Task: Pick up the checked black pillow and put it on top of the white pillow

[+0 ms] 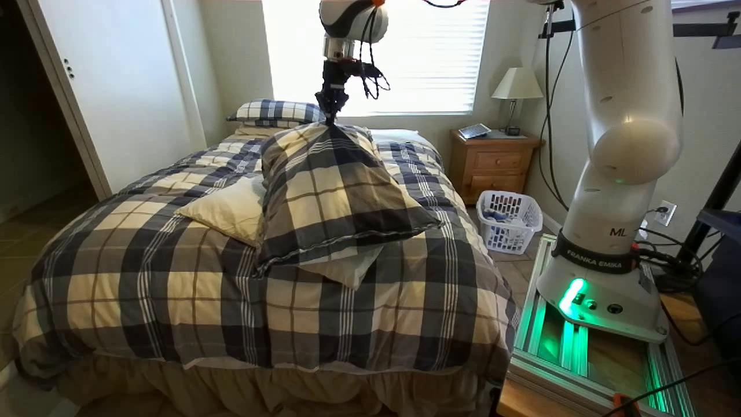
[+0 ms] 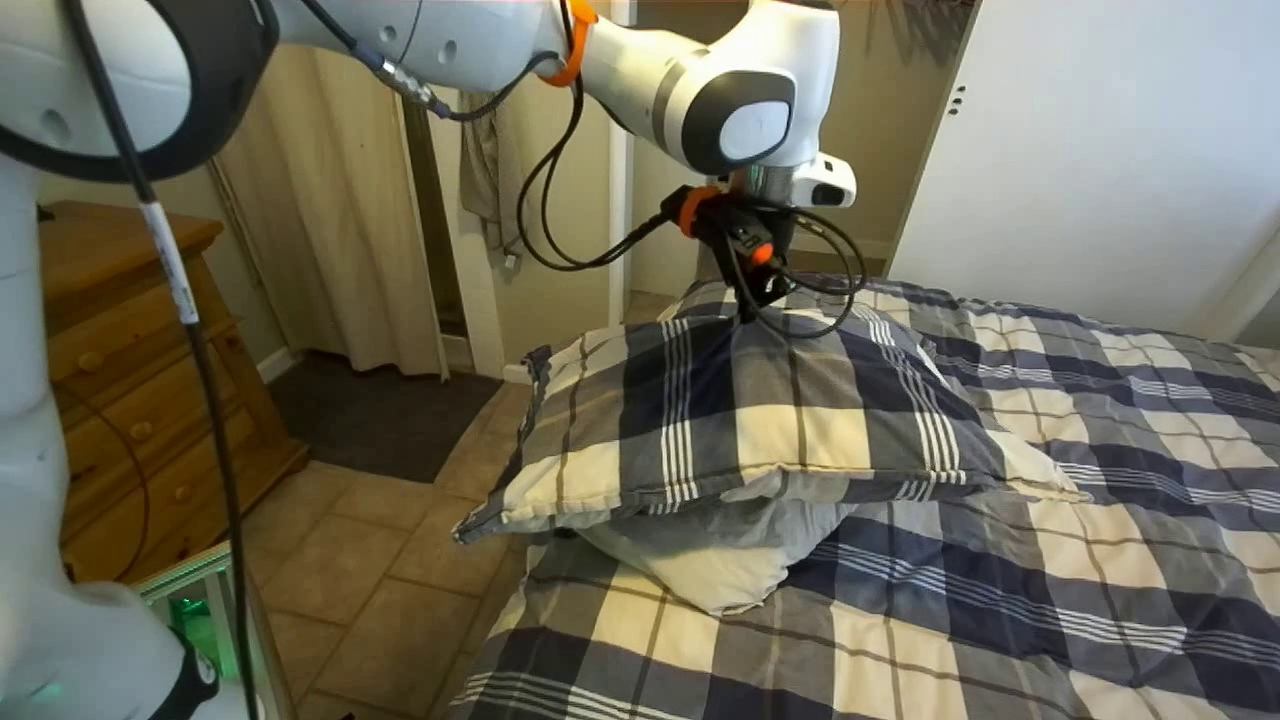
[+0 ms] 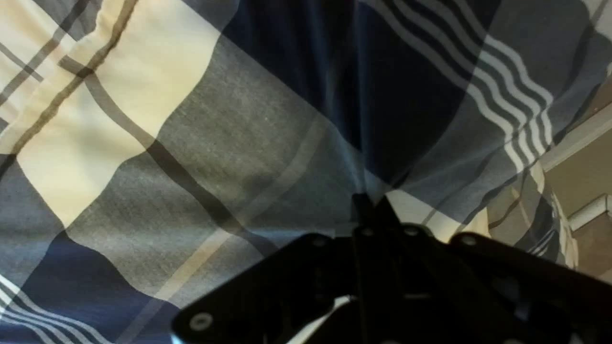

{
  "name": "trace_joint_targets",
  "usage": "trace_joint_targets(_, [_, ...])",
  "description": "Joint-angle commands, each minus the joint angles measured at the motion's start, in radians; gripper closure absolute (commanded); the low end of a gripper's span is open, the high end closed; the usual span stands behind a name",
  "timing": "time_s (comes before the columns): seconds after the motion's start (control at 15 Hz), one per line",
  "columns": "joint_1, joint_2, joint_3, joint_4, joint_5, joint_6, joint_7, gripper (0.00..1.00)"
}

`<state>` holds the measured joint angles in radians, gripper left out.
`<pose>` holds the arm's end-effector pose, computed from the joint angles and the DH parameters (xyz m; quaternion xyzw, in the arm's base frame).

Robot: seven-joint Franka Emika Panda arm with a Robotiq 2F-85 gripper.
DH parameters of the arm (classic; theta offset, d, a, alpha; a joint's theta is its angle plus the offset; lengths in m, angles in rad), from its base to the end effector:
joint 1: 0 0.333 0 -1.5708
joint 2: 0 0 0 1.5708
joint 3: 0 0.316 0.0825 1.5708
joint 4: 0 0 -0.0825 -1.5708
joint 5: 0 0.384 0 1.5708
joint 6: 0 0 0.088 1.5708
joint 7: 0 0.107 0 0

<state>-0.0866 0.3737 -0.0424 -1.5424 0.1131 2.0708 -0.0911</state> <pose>0.6805 -0.0785 0.4530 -0.9952 0.0400 -0.0818 0.0352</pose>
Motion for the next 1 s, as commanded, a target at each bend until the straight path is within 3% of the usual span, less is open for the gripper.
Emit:
trace_joint_targets(0.0, [0.011, -0.044, 0.014, 0.040, -0.049, -0.084, -0.059, 0.99])
trace_joint_targets(0.73, [0.037, -0.148, 0.042, 0.107, -0.125, -0.241, -0.239, 0.99])
trace_joint_targets(0.93, [0.031, -0.160, 0.042, 0.124, -0.120, -0.207, -0.315, 0.99])
